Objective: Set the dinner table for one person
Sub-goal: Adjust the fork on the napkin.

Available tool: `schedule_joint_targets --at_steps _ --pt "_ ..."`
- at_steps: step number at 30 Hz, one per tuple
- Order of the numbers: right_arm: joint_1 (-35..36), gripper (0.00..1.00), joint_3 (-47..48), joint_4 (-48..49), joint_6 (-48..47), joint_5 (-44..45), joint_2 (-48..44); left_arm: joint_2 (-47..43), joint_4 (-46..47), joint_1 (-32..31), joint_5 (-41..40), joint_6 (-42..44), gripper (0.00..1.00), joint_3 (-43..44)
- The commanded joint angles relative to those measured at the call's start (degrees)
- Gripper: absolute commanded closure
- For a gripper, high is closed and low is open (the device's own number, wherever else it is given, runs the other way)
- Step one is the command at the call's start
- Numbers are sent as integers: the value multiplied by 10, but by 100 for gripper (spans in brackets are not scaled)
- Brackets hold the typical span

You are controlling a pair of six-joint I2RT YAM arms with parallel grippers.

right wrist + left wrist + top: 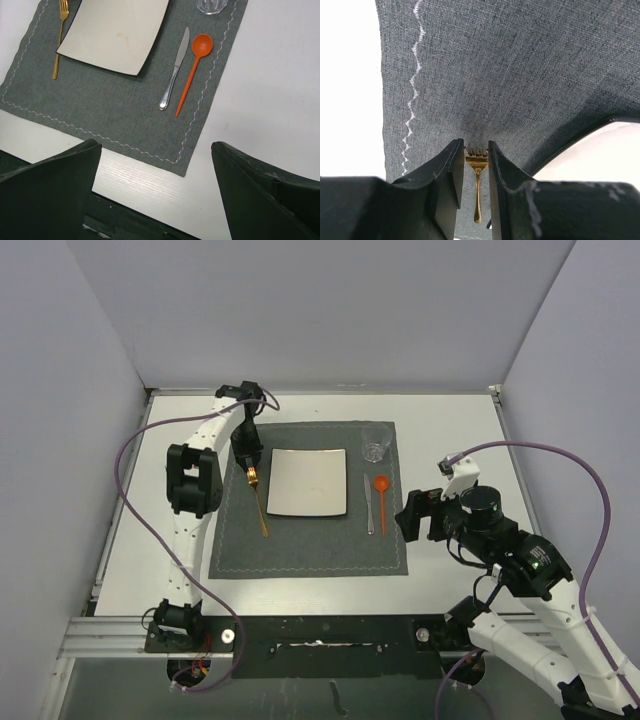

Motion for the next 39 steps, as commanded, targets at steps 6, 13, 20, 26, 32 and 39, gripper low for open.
schedule_joint_targets --at_steps 6,13,20,26,32,39 --pt "3 2 18 27 5 9 19 35 -11 14 -4 34 90 67" --pt "3 2 18 34 14 11 31 63 -16 17 8 54 91 111" --pt "3 2 16 33 22 16 32 84 -11 17 27 64 91 123" --pt "5 2 17 31 22 21 31 93 -5 16 41 66 91 129" --pt "4 2 19 28 19 22 32 94 -3 13 47 65 91 136" --pt "4 2 19 28 18 23 29 89 -5 9 45 67 91 140"
